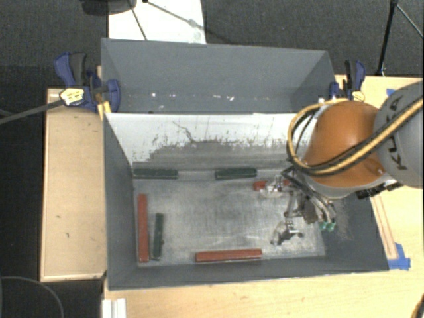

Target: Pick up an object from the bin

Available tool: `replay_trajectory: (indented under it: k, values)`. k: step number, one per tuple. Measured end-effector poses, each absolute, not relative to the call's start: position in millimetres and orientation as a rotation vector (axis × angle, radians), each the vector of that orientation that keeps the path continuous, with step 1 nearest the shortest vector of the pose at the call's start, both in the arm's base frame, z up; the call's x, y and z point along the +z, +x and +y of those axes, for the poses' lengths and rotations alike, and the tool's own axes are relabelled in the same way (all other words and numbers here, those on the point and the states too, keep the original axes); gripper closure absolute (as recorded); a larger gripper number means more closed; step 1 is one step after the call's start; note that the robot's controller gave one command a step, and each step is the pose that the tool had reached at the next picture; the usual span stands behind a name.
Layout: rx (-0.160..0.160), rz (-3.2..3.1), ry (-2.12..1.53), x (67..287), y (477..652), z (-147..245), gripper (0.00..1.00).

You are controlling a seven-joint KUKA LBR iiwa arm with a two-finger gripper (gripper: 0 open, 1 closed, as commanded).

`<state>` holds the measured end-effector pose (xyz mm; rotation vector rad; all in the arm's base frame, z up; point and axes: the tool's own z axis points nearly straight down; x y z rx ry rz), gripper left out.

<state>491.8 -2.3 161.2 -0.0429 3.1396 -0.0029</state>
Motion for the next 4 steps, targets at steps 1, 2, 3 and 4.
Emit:
replay_trajectory:
  k: [1,2,3,4]
  values:
    - [0.0,3.115,-0.318,117,485.4,28,0.0]
    - [0.002,3.139,-0.129,76,478.7,19,1.0]
    - [0.002,3.139,-0.129,76,478.7,19,1.0]
    - [0.001,3.145,-0.137,124,483.5,21,1.0]
